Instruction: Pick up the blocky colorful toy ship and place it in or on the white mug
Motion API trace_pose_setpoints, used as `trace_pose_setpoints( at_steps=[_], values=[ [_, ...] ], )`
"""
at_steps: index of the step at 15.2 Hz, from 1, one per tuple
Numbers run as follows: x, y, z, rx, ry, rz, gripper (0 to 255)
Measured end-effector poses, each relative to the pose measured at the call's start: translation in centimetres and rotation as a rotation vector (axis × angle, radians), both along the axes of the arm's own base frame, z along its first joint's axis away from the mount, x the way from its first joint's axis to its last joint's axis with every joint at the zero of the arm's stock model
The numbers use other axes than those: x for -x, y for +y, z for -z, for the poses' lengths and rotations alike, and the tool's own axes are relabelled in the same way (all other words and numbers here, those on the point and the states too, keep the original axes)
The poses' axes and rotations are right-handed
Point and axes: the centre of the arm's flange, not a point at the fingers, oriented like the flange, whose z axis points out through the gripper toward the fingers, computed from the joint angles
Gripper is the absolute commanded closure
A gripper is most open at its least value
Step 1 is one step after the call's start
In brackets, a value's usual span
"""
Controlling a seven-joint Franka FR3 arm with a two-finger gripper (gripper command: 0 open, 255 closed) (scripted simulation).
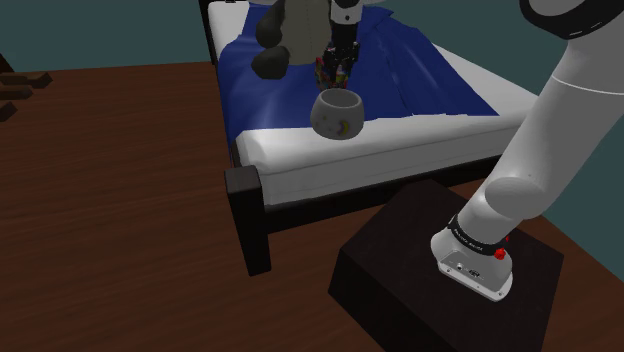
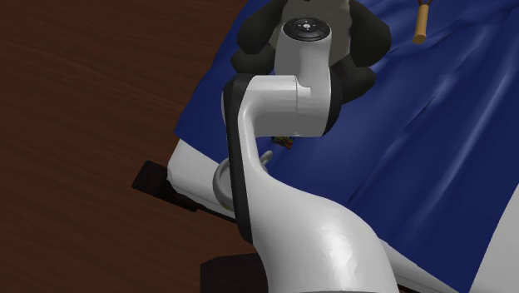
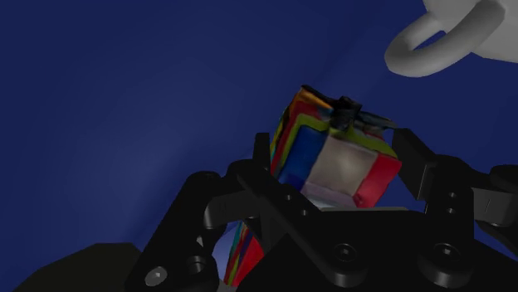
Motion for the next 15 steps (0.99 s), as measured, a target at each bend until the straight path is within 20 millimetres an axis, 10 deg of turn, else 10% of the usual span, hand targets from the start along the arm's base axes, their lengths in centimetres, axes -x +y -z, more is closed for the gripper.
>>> trace_pose_setpoints(
  at_steps=[15],
  values=[
    [0.0, 0.0, -2.6, 0.000, 0.001, 0.000, 255]
  ],
)
